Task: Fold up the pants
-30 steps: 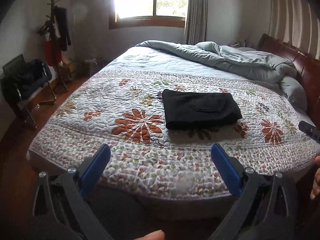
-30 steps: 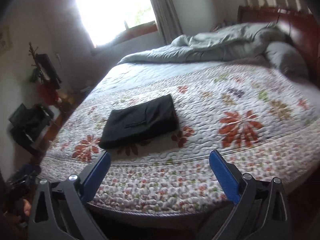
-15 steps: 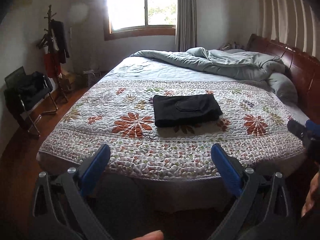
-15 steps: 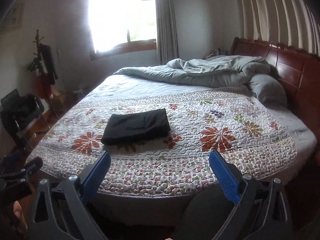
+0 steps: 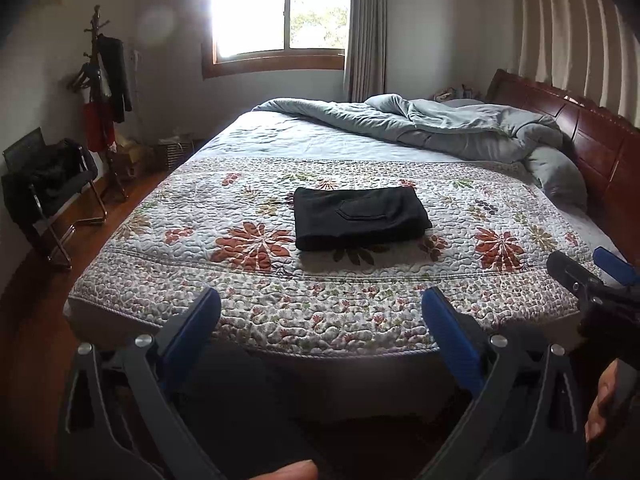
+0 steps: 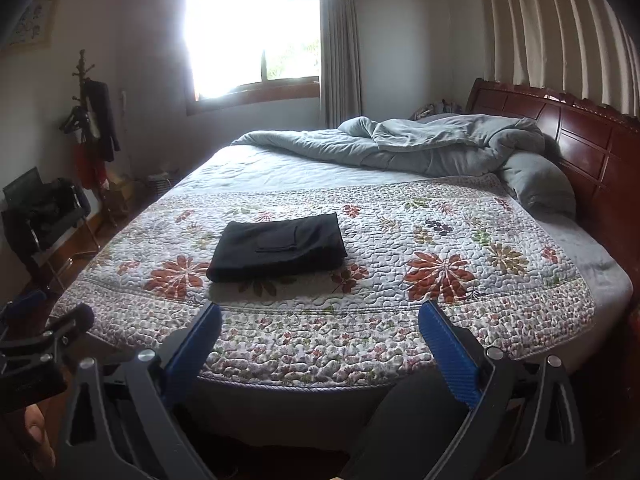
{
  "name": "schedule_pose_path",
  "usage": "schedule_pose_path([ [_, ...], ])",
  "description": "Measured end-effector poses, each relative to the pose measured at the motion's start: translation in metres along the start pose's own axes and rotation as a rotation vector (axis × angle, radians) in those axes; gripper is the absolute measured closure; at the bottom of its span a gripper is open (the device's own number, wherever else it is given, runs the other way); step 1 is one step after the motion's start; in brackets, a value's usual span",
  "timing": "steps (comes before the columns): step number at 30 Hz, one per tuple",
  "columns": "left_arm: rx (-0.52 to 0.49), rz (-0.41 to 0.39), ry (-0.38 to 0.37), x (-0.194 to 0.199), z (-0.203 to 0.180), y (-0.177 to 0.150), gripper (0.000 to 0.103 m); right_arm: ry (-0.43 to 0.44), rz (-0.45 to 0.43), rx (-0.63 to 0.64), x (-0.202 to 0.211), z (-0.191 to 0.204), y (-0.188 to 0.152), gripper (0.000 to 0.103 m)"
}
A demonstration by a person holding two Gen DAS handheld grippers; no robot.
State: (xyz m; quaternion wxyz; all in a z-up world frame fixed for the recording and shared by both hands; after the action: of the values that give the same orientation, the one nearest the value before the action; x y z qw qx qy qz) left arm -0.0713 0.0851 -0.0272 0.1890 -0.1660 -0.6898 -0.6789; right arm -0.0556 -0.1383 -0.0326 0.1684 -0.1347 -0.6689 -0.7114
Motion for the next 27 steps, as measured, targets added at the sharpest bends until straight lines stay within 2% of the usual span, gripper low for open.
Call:
schedule_pose_path([
  [8, 0.022, 0.022, 0.001, -0.012, 0.002, 0.001, 0.003, 0.006, 0.013, 0.009, -0.011, 0.002, -0.001, 0.004],
  [27, 0.02, 0.041, 0.058, -0.031, 0.012, 0.005, 0.003, 0.031, 0.052, 0.028, -0.042, 0.011, -0.003, 0.004],
])
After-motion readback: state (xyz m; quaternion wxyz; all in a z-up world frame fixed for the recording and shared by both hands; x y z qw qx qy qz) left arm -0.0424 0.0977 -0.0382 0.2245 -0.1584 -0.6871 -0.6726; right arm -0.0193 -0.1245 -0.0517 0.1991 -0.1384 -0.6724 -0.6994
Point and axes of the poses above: each gripper's, at about its wrist camera, not at the fingertips, and x roughly against the way its jaws point, z to its left, y to its top, the point moved 9 cm from there along -x, roughly the way its jaws point, and after that the axes turned 7 degrees about -z, right-handed, at the moved point
